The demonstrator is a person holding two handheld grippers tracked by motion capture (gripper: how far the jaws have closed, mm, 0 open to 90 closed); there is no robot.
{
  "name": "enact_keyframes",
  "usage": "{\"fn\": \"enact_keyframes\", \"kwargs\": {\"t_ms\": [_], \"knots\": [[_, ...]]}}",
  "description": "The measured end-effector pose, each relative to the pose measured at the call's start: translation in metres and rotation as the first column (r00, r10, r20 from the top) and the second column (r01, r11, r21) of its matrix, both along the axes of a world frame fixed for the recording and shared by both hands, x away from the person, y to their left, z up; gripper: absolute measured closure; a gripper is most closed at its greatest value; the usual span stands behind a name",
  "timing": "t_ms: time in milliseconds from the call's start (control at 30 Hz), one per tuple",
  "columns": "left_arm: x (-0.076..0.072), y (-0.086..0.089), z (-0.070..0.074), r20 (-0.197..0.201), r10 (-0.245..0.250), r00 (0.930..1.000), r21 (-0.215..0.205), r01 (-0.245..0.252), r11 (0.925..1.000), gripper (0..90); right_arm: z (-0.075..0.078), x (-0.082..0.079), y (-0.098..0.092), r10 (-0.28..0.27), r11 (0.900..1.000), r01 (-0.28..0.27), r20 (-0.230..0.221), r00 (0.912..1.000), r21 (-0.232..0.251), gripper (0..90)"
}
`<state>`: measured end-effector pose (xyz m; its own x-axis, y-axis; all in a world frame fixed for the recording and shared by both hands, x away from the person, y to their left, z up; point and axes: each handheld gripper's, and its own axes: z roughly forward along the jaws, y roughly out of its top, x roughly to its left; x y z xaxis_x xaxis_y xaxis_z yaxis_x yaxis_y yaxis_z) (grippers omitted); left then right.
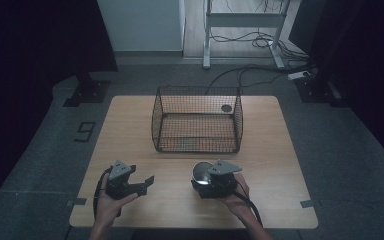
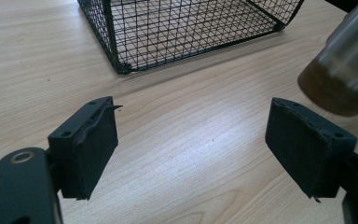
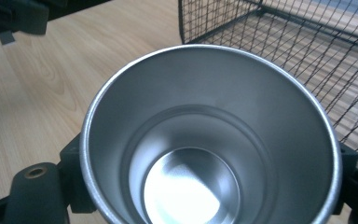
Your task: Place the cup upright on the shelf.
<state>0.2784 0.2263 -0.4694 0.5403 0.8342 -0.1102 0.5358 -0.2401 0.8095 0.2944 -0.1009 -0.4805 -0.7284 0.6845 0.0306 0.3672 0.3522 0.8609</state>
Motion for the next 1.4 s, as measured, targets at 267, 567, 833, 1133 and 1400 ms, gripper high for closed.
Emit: {"fn": "enact_keyframes", "kwargs": {"t_ms": [267,567,833,1133,1400], "knots": [[-0.001,-0.001,0.001,0.002,-0.001,1.0,-0.002,0.001,1.0,17.1,0.019,0.005,-0.006,-0.018,0.999,0.017,0.019,0.9997,0.033,18.3],[-0.001,0.0,0.001,0.004,-0.004,1.0,-0.004,0.004,1.0,17.1,0.031,0.013,-0.009,-0.026,0.999,0.024,0.029,0.9992,0.047,18.3],[-0.001,0.0,0.002,0.005,-0.007,1.0,-0.006,0.007,1.0,17.1,0.043,0.018,-0.009,-0.03,0.998,0.028,0.04,0.9987,0.053,18.3],[-0.002,0.002,0.003,0.012,-0.007,0.9999,-0.017,0.007,0.9998,17.1,0.053,0.027,-0.005,-0.03,0.997,0.027,0.044,0.9986,0.066,18.3],[-0.002,0.003,0.003,0.024,-0.011,0.9996,-0.019,0.012,0.9998,17.3,0.062,0.033,-0.004,-0.035,0.996,0.031,0.049,0.9982,0.079,18.3]]}}
